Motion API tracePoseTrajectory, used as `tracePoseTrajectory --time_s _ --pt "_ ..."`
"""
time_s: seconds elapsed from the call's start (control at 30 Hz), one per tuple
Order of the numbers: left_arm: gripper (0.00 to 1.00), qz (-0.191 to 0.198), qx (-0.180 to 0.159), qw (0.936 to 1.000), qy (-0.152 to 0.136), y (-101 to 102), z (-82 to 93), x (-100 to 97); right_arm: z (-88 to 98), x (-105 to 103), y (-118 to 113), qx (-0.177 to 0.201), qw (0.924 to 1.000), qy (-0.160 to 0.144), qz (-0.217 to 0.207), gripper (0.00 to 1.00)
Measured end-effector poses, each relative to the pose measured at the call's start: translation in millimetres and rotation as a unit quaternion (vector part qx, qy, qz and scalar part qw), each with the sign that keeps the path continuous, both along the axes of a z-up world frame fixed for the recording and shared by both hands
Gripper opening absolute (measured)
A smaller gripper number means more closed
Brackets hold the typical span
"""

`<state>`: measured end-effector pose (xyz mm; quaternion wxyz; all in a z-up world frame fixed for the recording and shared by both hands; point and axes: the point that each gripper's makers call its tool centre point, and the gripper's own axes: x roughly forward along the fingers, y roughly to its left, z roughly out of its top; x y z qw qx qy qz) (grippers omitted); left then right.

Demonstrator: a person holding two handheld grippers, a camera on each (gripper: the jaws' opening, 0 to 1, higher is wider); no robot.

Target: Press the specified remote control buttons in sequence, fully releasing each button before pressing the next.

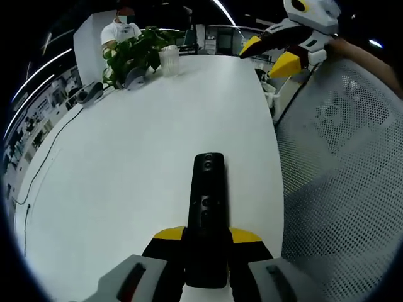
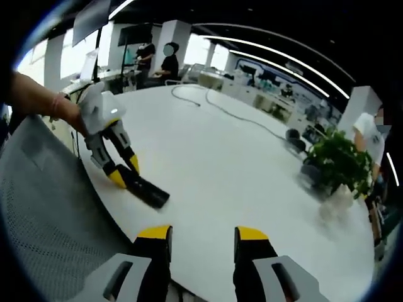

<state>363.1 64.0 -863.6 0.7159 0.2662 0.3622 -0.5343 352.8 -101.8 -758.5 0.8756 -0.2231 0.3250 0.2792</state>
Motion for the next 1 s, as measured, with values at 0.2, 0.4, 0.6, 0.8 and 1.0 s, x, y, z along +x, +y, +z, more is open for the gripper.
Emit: tracePoseTrajectory --time_s 0.2,0.4,0.6,0.8,1.0 --pt "0.25 -0.001 0.014 0.9999 0.002 -5.0 -0.4 -10.7 -4.7 -10.6 17.7 0.068 0.9961 0.052 0.018 0.29" --pt "0.25 0.02 0.019 0.9996 0.005 -4.1 -1.2 -12.7 -9.4 -19.0 26.9 0.048 0.9955 0.059 0.056 0.29" --pt "0.24 0.028 0.021 0.9994 0.005 -4.4 -1.2 -19.0 -8.2 -19.6 28.3 0.059 0.9946 0.062 0.059 0.28" --pt "0.25 0.045 0.03 0.9985 0.01 -3.7 -1.2 -20.4 -11.0 -24.6 33.3 0.067 0.9922 0.078 0.071 0.27" --pt "0.25 0.049 0.022 0.9985 0.008 -2.9 -1.1 -20.7 -13.1 -33.4 42.0 0.098 0.9855 0.111 0.083 0.25"
